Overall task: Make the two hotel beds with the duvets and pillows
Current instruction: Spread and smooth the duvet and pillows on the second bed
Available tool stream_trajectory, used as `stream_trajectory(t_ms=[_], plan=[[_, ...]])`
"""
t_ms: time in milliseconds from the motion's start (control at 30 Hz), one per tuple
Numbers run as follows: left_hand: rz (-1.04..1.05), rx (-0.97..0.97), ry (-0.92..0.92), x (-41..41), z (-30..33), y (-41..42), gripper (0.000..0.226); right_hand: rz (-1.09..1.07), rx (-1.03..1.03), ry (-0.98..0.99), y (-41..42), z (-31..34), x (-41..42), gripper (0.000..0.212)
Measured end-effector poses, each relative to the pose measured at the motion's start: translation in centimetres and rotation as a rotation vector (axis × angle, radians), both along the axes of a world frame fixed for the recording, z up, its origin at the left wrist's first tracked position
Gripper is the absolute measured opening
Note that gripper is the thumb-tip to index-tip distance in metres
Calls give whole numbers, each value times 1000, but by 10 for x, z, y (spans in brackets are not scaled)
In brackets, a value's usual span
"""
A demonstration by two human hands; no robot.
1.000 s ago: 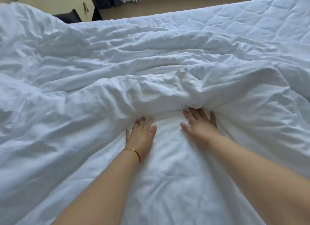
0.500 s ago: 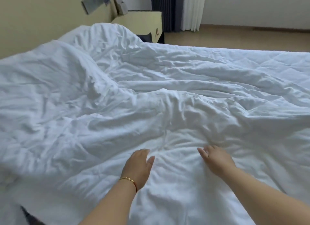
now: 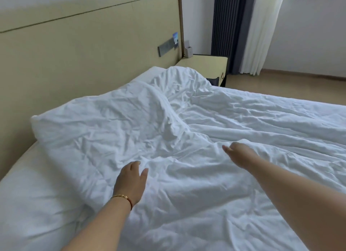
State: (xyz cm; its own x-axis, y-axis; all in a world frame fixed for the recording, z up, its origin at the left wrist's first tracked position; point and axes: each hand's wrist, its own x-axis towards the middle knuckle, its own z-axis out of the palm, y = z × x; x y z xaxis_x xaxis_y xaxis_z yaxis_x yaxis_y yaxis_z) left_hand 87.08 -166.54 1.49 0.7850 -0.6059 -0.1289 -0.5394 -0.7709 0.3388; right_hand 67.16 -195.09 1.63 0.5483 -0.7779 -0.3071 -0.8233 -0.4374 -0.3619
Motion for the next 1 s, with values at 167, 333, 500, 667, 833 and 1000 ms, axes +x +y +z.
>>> stream_trajectory(t_ms=[167, 333, 500, 667, 833, 1000], plan=[[-111, -23, -147, 139, 9, -16, 55, -149, 99, -171, 10, 6, 168, 44], [-256, 42, -278, 252, 14, -29, 60, -350, 288, -362, 17, 2, 293, 40], [-339, 70, -470, 321, 6, -28, 64, -560, 365, -504, 7, 5, 367, 37], [-423, 73, -443, 356, -22, 1, 73, -726, 499, -722, -13, -18, 418, 70], [-458, -62, -472, 371, -41, 11, 68, -734, 649, -649, -14, -52, 443, 93], [-423, -142, -502, 387, -49, 1, 65, -575, 369, -951, -39, -13, 486, 6]])
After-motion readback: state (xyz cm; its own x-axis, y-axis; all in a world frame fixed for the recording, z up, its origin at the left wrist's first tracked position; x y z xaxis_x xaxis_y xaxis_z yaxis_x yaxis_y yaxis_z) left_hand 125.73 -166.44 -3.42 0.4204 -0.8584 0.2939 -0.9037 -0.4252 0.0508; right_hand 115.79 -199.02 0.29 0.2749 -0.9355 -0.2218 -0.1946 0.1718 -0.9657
